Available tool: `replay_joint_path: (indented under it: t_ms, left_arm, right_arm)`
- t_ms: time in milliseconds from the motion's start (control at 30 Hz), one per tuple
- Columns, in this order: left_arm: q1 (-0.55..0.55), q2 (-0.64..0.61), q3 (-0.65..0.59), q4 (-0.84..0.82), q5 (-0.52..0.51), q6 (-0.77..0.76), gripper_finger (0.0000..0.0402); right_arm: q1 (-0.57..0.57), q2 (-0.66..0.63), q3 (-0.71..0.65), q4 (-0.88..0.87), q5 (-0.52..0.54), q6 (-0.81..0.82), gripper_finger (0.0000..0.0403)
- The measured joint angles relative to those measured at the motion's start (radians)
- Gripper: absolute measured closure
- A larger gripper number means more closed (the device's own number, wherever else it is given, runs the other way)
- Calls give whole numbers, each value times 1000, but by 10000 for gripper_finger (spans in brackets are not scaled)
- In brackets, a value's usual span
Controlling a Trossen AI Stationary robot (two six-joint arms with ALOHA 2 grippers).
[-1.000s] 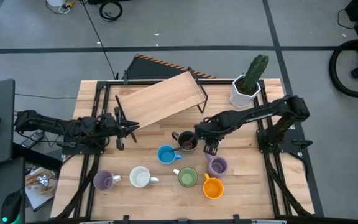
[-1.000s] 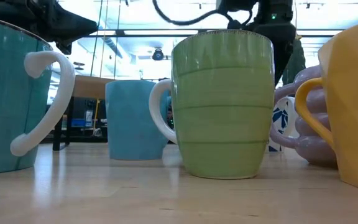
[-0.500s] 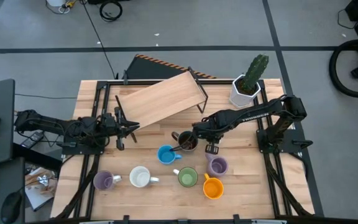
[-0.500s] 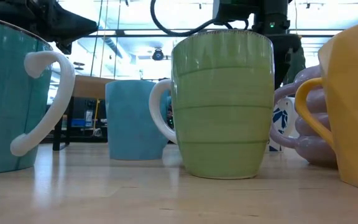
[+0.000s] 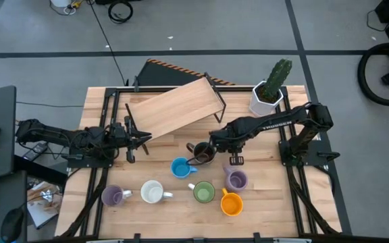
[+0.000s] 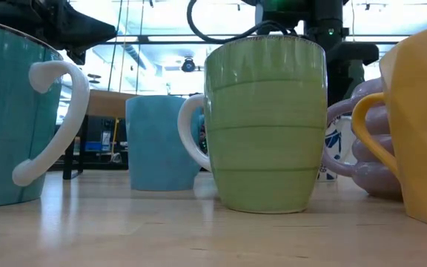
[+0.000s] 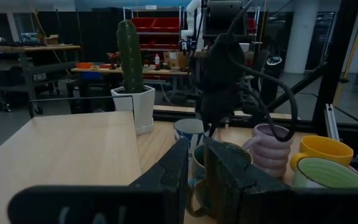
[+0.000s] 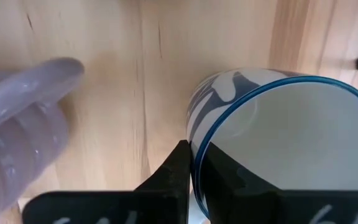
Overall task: Place coffee mugs
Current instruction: Put the pattern white mug on the shelf
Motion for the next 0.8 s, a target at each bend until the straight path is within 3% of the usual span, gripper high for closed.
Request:
replay_joint_path:
  t_ms: [267,600,800]
  left_arm:
    - [0,0,0,0,0,0,345]
    - [0,0,0,1,0,-2,345]
    - [0,0,0,3,0,-2,345]
  right_arm:
    - [-4,-16,40,-70,3,-5,377]
    - [-18,-19,309,-271,45,18,377]
    - [-42,-19,454,-288,45,15,377]
